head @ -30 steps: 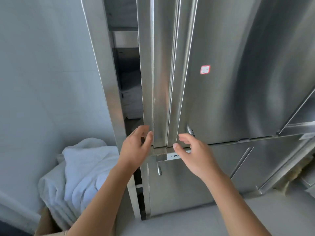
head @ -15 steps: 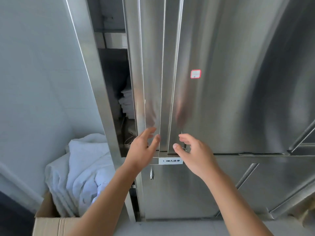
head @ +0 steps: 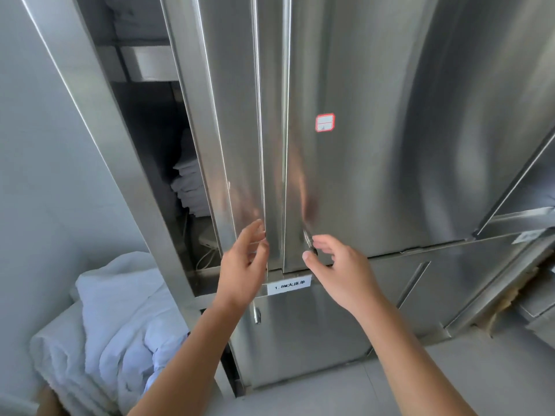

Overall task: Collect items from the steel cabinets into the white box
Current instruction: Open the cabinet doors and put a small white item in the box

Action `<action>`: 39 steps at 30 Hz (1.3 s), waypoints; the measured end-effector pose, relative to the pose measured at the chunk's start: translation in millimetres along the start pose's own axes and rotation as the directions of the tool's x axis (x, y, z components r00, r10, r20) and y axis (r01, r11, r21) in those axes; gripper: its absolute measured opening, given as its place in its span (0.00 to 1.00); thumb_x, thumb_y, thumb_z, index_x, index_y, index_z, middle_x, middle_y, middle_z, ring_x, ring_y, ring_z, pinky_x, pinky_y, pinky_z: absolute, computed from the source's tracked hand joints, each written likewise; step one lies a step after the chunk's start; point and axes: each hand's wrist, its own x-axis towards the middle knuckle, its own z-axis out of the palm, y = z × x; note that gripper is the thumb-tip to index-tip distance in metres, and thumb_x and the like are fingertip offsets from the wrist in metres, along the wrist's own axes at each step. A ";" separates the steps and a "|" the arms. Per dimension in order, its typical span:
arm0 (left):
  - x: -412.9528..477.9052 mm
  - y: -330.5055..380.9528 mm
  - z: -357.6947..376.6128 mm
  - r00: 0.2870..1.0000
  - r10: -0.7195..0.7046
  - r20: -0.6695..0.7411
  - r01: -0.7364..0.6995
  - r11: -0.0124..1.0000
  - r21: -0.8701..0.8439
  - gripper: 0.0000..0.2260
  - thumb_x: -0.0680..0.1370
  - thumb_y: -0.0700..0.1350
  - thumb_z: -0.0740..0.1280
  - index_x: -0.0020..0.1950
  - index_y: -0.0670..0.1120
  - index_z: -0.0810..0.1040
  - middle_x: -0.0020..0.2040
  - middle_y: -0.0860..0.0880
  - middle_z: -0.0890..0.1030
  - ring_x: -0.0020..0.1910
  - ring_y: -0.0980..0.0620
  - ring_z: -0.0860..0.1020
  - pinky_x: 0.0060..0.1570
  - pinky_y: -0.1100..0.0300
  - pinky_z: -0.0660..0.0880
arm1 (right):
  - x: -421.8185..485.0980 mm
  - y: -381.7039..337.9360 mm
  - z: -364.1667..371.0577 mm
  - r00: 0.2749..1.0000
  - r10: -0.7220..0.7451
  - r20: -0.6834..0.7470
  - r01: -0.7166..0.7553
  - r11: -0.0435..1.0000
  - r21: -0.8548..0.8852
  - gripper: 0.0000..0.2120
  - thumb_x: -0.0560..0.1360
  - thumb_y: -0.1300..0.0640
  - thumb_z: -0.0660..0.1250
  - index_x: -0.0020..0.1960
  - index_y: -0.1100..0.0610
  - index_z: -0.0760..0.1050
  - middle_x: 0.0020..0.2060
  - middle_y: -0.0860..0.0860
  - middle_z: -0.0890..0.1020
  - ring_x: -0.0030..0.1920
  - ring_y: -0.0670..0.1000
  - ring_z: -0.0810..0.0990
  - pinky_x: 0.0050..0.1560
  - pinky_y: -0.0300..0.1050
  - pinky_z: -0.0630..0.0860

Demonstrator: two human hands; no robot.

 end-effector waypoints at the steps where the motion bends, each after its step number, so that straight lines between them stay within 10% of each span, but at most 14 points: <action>1: 2.9 -1.5 -1.9 1.000 0.003 0.020 -0.002 1.000 -0.007 0.16 0.82 0.47 0.63 0.70 0.55 0.73 0.58 0.58 0.81 0.55 0.68 0.78 0.54 0.72 0.72 | 0.6 -2.1 4.6 1.000 0.013 -0.009 -0.013 1.000 -0.007 0.20 0.77 0.41 0.66 0.67 0.47 0.76 0.63 0.40 0.81 0.66 0.43 0.78 0.64 0.45 0.74; 11: 20.7 -10.2 7.4 0.973 0.097 0.210 -0.073 0.990 -0.117 0.15 0.83 0.46 0.63 0.69 0.50 0.76 0.61 0.56 0.81 0.57 0.68 0.77 0.54 0.76 0.69 | -9.5 -6.2 12.3 0.966 0.182 -0.185 -0.188 0.982 -0.014 0.19 0.77 0.43 0.67 0.66 0.48 0.77 0.62 0.41 0.82 0.64 0.45 0.78 0.63 0.47 0.74; 16: 25.4 -7.7 27.3 0.959 0.092 0.267 -0.038 0.979 -0.200 0.14 0.82 0.45 0.63 0.67 0.51 0.77 0.45 0.62 0.82 0.46 0.66 0.78 0.50 0.73 0.71 | -24.1 8.2 -0.7 0.930 0.257 -0.263 -0.263 0.965 0.013 0.19 0.77 0.42 0.67 0.66 0.47 0.77 0.61 0.41 0.82 0.65 0.43 0.78 0.64 0.45 0.74; 22: 29.7 5.3 59.0 0.936 0.122 0.330 -0.052 0.975 -0.214 0.15 0.82 0.45 0.62 0.69 0.49 0.76 0.59 0.60 0.80 0.56 0.70 0.76 0.51 0.78 0.68 | -35.0 28.4 -23.1 0.899 0.301 -0.318 -0.317 0.948 0.002 0.20 0.77 0.40 0.67 0.66 0.45 0.77 0.61 0.39 0.82 0.65 0.42 0.77 0.65 0.49 0.74; 39: 27.2 42.7 171.2 0.968 0.112 0.226 -0.067 0.978 -0.200 0.13 0.82 0.44 0.62 0.67 0.50 0.76 0.57 0.64 0.79 0.56 0.70 0.77 0.51 0.78 0.68 | -15.9 114.1 -116.7 0.914 0.304 -0.267 -0.317 0.949 -0.003 0.22 0.78 0.40 0.66 0.68 0.47 0.75 0.64 0.41 0.81 0.66 0.44 0.77 0.65 0.45 0.72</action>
